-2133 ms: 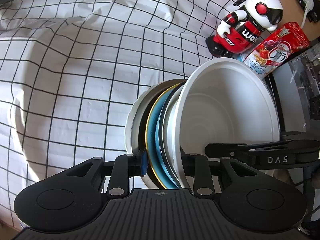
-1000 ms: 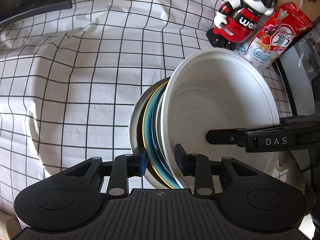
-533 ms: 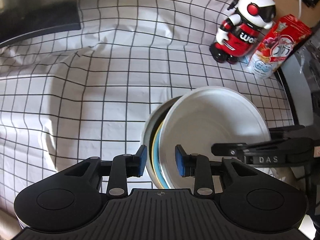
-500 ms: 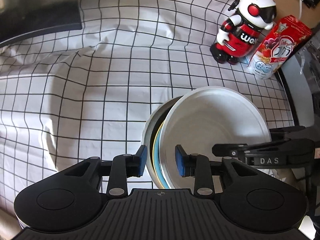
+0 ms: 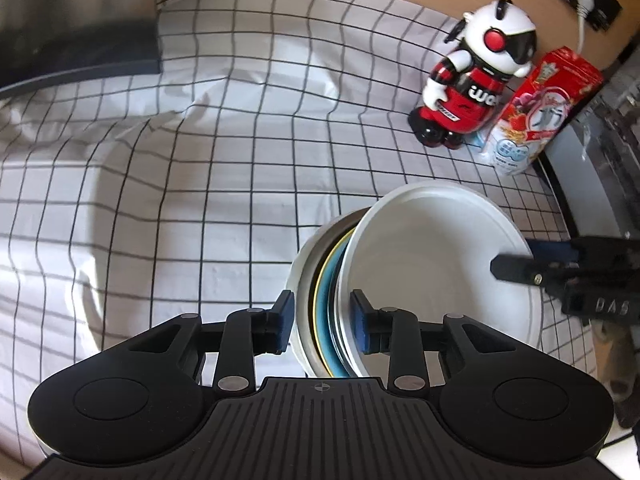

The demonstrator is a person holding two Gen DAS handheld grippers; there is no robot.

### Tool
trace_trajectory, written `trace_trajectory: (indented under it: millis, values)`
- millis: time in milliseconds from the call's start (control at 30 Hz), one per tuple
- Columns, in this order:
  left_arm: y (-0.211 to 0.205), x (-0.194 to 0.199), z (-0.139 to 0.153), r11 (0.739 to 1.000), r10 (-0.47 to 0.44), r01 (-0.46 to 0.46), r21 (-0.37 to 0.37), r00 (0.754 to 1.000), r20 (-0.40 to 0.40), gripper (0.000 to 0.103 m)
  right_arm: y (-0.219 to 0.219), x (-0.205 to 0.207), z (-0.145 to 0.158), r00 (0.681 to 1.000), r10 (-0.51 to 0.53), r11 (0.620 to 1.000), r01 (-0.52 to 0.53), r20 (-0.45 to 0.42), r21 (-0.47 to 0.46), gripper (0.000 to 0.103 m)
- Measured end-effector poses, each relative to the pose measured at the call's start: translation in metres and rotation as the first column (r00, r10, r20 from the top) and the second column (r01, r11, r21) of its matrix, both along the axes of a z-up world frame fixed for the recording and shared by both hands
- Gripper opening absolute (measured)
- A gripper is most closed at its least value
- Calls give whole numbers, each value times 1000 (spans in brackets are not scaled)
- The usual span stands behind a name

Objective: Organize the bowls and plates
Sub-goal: 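Lower the nested bowls onto the steel bowl stack with both tools, then open both tools and pull them back from the bowl stack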

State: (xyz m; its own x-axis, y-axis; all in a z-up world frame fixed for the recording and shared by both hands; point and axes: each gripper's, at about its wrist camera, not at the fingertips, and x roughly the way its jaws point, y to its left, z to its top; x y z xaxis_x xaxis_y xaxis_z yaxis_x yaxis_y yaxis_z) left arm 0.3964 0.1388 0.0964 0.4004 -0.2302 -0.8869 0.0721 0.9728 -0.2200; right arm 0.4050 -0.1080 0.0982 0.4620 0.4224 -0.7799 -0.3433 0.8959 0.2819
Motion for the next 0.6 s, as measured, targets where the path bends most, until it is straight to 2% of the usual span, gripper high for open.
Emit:
trace_trajectory:
  millis: [167,300,500,600]
  values:
    - [8,9,-8,997,-57,57,-55,998,0,36,1,0,-15,994,-105,994,105,-39,-17,52]
    - [6,15,-13,991,-115,115,-62,993,7,36,10,-7,-21,982,-186,981,185,-23,-57,53]
    - [4,17,-17,986,-147,149,-80,989,35,33,19,-24,-20,965,-261,963,263,37,-65,53]
    - [13,3,-10,988,-94,107,-116,989,112,33,21,-44,-10,964,-241,969,246,116,-35,53]
